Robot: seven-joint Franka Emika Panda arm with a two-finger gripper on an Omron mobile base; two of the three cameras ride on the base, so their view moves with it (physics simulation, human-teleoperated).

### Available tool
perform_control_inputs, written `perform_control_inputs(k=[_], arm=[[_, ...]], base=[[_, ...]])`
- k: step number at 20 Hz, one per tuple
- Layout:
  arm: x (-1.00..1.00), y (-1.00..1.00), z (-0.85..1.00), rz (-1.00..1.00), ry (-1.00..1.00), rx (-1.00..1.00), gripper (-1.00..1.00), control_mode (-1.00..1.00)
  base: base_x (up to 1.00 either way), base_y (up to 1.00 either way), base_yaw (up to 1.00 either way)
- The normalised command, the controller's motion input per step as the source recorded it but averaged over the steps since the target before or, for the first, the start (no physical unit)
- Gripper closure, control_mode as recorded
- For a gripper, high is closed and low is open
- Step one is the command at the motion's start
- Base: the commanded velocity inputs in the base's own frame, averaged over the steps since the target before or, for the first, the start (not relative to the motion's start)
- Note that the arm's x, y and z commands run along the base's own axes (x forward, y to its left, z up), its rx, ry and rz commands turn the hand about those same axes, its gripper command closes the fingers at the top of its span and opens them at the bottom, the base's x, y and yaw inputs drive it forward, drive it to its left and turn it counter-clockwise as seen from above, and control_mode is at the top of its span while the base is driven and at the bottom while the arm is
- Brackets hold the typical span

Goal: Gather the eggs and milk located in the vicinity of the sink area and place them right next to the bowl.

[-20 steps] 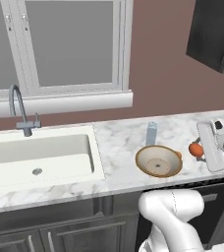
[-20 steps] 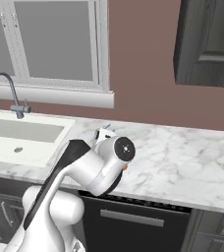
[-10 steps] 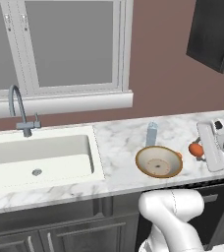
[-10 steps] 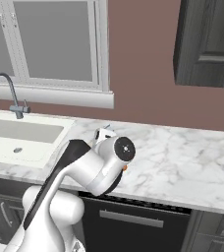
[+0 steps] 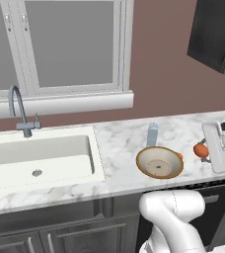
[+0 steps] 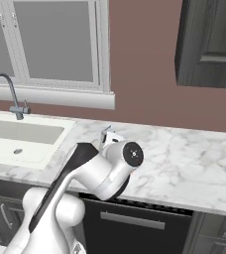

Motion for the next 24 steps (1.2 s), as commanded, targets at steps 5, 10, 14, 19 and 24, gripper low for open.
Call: perform_control_inputs(k=[5,10,14,19,24], arm=[[0.11,-0.36,0.0,0.0,0.06,0.02,1.0,-1.0],[0.17,-0.42,-0.07,0.0,0.1,0.02,1.0,-1.0],[0.25,-0.58,-0.21,0.0,0.12,0.09,1.0,-1.0],[0.24,-0.34,-0.44,-0.01,0.05,0.04,1.0,-1.0],[0.21,-0.06,-0.4,-0.03,0.01,0.01,1.0,-1.0]], base=[[0.0,0.0,0.0],[0.0,0.0,0.0],[0.0,0.0,0.0],[0.0,0.0,0.0],[0.0,0.0,0.0]])
